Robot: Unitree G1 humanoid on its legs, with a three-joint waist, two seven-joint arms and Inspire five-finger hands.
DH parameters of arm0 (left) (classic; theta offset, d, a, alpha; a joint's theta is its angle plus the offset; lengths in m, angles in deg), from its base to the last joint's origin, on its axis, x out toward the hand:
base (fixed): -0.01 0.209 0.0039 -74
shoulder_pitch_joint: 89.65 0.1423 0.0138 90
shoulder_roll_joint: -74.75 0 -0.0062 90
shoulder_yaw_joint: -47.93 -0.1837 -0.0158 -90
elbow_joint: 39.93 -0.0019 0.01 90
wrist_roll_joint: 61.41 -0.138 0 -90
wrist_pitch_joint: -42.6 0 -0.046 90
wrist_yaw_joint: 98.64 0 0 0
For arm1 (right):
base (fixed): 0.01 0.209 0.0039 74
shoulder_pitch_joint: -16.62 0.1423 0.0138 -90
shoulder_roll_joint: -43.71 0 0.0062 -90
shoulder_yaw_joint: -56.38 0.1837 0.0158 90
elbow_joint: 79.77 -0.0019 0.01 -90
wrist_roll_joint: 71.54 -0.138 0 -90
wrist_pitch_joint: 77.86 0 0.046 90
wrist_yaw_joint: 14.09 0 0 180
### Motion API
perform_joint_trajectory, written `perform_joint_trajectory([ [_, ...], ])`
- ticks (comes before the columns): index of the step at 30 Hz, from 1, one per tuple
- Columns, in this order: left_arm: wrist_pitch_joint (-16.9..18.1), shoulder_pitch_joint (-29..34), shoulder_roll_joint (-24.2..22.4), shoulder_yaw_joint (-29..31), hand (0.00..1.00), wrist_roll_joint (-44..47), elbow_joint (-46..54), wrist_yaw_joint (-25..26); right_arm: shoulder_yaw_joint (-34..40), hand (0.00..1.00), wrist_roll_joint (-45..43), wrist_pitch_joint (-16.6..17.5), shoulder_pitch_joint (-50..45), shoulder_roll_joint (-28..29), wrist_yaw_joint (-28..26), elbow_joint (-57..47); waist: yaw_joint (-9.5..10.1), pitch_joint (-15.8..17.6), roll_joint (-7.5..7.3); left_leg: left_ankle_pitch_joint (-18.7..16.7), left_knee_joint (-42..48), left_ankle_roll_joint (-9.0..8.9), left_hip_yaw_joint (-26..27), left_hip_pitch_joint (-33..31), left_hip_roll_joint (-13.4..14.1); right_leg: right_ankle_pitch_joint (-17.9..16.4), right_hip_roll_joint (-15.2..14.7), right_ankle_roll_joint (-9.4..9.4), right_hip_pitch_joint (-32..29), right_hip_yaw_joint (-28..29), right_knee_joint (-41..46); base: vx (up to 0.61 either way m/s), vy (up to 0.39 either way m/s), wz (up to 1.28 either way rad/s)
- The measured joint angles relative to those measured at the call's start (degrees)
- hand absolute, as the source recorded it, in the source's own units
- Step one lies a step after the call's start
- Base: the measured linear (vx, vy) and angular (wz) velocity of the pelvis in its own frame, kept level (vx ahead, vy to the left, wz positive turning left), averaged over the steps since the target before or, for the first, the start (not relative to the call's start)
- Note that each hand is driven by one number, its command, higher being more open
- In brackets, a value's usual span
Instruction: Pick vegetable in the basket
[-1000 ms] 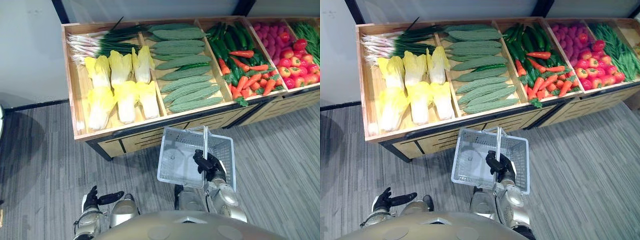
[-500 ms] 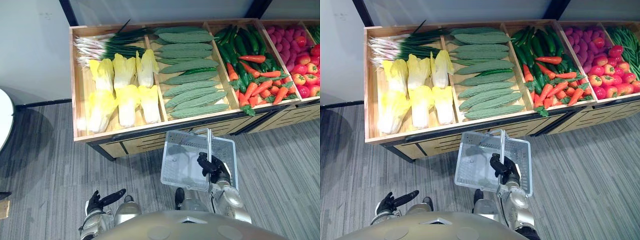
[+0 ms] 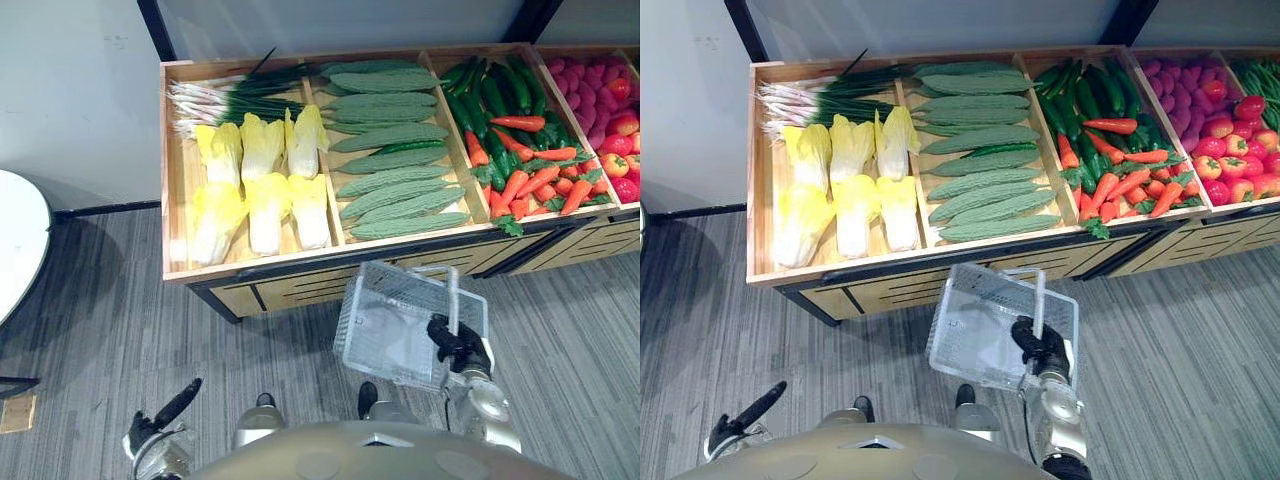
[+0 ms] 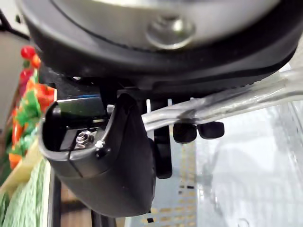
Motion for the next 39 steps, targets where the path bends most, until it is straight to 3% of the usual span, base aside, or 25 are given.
perform_joint_trajectory([
  [8,1.7,-0.4,0.7,7.9,1.0,8.8,7.1,3.2,11.6,0.0,0.6,0.0,1.6,-3.4,5.1,2.0,-1.33,-0.3,0.41,-0.1,-0.1,0.08,-0.3,0.4,-0.2,0.3,-0.2,0.08,0.6,-0.3,-1.0,-0.02,0.0,0.02],
  [11,3.8,-0.9,1.2,10.0,1.0,10.4,11.8,4.5,15.1,0.0,1.1,0.0,2.1,-4.6,7.1,2.2,-1.42,-0.5,0.75,-0.1,-0.1,0.11,-0.4,0.4,-0.2,0.3,-0.2,0.08,0.6,-0.3,-1.0,0.0,0.0,0.0],
  [21,7.7,-3.0,4.3,10.2,1.0,11.6,30.0,7.2,15.3,0.0,1.1,-0.2,3.1,-4.9,7.5,2.2,-1.62,-1.1,1.9,-0.4,0.1,0.57,-0.1,0.4,-0.8,0.3,-0.7,0.1,0.5,0.1,-0.9,0.0,0.003,-0.01],
  [25,7.9,-3.4,6.0,8.5,1.0,11.4,37.1,7.6,14.8,0.0,1.1,-0.4,3.3,-4.9,6.0,1.9,-1.35,-1.1,1.91,-0.8,0.6,0.65,0.4,0.3,-0.7,0.3,-0.6,0.11,0.5,0.8,-0.8,0.0,0.001,-0.08],
  [33,7.9,-8.4,18.1,1.7,1.0,7.8,44.7,3.8,13.2,0.0,1.2,-1.0,5.0,-4.9,3.9,0.8,-1.54,-1.0,1.8,-1.8,1.7,1.05,1.9,0.0,-0.7,0.3,-0.7,0.12,-0.6,2.6,0.0,-0.02,0.004,-0.1],
  [39,7.9,-9.9,20.5,-0.7,1.0,6.6,45.2,1.7,11.3,0.0,1.2,-1.4,5.1,-4.9,3.4,-0.3,-1.87,-0.8,1.92,-2.5,2.3,1.08,3.1,-0.4,-0.7,0.3,-0.6,0.13,-1.4,4.1,0.1,-0.01,0.003,-0.12],
])
